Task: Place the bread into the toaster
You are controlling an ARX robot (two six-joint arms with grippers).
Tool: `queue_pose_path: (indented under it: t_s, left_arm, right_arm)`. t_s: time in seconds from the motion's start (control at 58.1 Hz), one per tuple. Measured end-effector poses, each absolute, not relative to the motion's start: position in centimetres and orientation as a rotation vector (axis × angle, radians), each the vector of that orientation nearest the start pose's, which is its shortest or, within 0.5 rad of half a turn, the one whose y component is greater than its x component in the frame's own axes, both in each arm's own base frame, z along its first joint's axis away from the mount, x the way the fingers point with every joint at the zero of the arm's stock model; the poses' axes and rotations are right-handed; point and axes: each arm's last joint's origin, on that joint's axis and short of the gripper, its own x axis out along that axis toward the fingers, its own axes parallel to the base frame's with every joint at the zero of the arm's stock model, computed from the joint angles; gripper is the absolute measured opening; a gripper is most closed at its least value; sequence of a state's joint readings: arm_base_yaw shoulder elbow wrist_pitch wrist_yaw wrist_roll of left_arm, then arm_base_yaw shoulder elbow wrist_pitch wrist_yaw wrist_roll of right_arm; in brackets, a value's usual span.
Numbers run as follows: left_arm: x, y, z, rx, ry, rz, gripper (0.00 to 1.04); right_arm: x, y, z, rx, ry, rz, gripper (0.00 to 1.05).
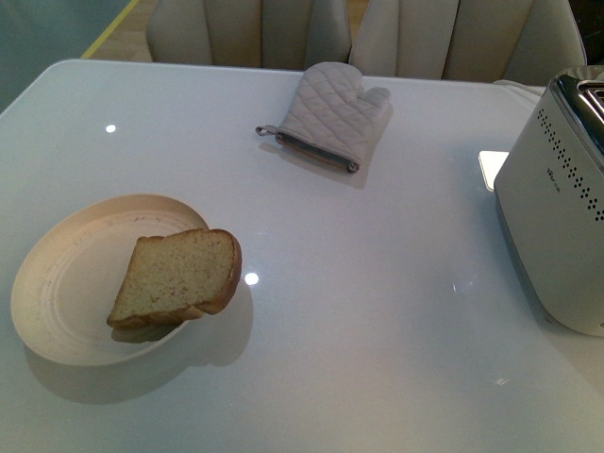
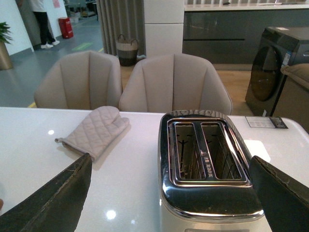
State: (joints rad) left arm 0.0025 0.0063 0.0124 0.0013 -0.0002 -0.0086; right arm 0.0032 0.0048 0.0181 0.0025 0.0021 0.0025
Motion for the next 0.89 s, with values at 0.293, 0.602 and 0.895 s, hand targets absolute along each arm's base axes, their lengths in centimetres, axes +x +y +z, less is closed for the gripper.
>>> queue_pose_path:
  t_s: [0.293, 0.602, 0.895]
  left_arm:
    - [9.73, 0.02, 16.74, -0.009, -0.007, 0.003, 0.97]
    - [9.73, 0.02, 16.74, -0.009, -0.007, 0.003, 0.97]
    - [10.34, 0.25, 15.90, -0.355, 0.387, -0.082, 0.97]
  right_arm:
    - [9.69, 0.03, 16.96, 0.003, -0.016, 0.001, 0.96]
    - [9.69, 0.03, 16.96, 0.003, -0.016, 0.001, 0.96]
    - [9.69, 0.03, 16.96, 0.003, -0.016, 0.003, 0.96]
